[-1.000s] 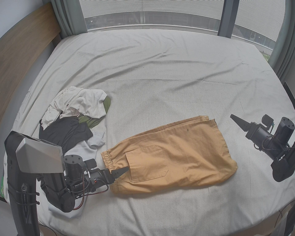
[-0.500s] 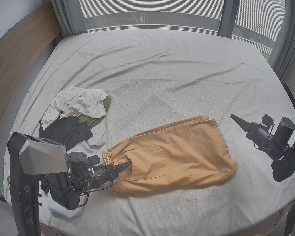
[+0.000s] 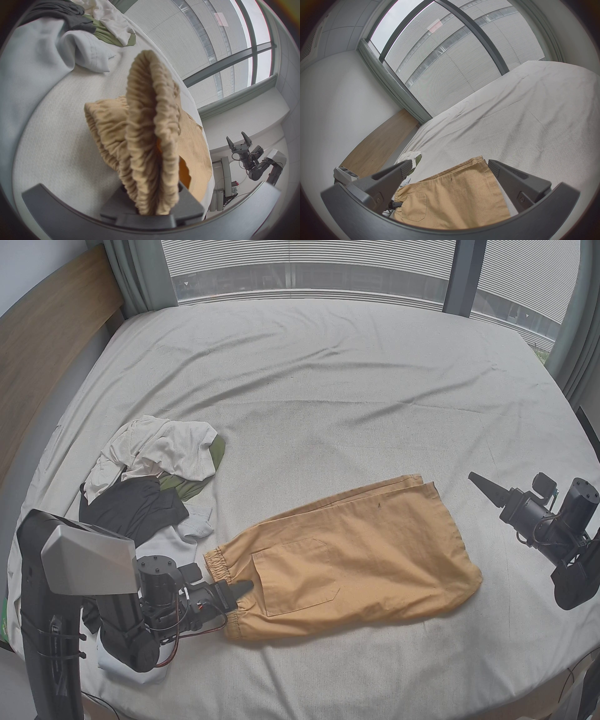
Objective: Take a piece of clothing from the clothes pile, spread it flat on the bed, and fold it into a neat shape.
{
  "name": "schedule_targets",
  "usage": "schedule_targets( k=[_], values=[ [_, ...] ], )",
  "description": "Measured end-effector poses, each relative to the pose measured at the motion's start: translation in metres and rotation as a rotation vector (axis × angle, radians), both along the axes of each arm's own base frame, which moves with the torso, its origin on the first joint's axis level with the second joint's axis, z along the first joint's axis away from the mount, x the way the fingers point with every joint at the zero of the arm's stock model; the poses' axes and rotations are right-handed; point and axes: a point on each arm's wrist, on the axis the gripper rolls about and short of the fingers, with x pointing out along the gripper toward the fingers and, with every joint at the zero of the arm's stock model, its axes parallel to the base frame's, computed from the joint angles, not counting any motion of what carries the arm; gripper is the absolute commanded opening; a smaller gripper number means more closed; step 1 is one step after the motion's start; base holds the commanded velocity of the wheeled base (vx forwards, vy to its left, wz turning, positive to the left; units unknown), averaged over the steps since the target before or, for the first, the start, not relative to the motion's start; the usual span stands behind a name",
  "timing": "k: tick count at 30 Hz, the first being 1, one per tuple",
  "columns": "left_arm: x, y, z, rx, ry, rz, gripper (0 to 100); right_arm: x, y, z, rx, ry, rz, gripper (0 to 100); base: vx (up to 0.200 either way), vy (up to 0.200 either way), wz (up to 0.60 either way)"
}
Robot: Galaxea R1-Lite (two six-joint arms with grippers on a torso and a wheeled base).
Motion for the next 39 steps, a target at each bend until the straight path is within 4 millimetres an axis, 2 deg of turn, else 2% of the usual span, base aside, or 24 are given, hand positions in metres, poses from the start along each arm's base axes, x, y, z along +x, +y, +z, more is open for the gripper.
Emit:
schedule_targets(
  k=[7,14,24,39],
  values=[
    [-0.032,0.01,0.015,0.012,0.052,-0.012,0,0.0,0.0,0.0,0.0,0.0,0.001,100,0.0,0.0,0.0],
    [-0.055,0.019,0.03,0.019,0.063,-0.007,0,0.0,0.0,0.0,0.0,0.0,0.001,100,0.0,0.0,0.0],
    [-0.072,0.043,0.044,0.019,0.069,0.062,0,0.0,0.0,0.0,0.001,0.0,0.001,100,0.0,0.0,0.0],
    [-0.083,0.083,0.048,0.021,0.077,0.141,0,0.0,0.001,0.0,0.001,0.0,0.003,100,0.0,0.0,0.0]
  ],
)
